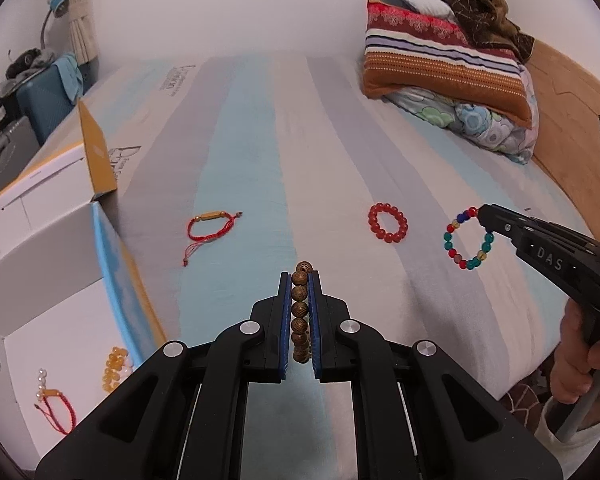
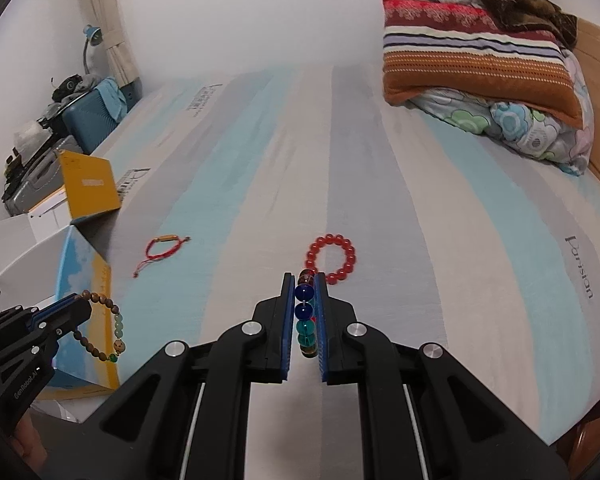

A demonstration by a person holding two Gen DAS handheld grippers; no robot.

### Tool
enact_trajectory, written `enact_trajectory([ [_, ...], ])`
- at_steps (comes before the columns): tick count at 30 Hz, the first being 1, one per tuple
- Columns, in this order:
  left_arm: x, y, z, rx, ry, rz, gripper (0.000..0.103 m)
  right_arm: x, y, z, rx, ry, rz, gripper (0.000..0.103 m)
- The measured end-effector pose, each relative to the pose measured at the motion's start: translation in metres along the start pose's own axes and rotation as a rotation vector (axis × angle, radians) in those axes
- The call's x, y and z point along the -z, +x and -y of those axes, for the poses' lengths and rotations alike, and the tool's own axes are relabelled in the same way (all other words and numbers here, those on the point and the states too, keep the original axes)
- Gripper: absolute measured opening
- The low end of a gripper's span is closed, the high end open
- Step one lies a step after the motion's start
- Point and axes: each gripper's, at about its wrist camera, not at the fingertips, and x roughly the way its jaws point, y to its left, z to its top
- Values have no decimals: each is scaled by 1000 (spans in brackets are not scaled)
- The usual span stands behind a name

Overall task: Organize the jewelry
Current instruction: 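Lift both bracelets and carry them over the white box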

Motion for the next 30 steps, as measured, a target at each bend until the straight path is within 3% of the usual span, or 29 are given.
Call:
enact_trajectory([
  [16,7,-62,-44,-97,-45,71,7,-10,-32,-72,-69,-68,54,9],
  [30,12,-85,-87,-149,-97,93,8,-13,-33,-138,-137,-138,55,9],
])
